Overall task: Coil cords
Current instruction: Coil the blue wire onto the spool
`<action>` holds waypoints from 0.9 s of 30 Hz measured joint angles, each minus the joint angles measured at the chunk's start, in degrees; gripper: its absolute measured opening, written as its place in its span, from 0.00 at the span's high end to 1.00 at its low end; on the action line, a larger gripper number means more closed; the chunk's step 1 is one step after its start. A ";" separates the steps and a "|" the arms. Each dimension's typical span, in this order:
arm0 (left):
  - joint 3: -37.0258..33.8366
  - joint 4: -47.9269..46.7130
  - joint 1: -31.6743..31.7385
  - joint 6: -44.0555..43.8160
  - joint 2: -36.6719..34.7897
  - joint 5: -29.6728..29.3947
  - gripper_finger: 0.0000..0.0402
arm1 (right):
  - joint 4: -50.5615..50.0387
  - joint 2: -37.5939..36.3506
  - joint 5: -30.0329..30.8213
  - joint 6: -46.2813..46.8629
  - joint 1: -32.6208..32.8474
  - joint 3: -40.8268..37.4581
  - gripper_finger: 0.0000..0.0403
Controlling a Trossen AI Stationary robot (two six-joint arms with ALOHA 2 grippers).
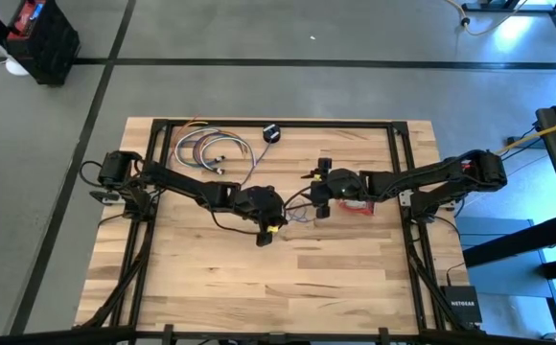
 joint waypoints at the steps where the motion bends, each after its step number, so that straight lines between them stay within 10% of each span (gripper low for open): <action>1: 0.00 0.00 0.00 0.00 0.00 0.00 0.99 | -0.18 0.00 -0.25 0.02 0.00 0.00 0.36; 14: 0.00 0.08 -2.67 -3.43 0.00 -2.27 0.99 | -17.83 -6.41 2.14 8.60 12.34 0.07 0.37; 27: 0.00 0.15 -7.61 -2.71 0.00 -5.24 0.99 | -5.45 1.63 2.21 13.82 21.87 0.07 0.41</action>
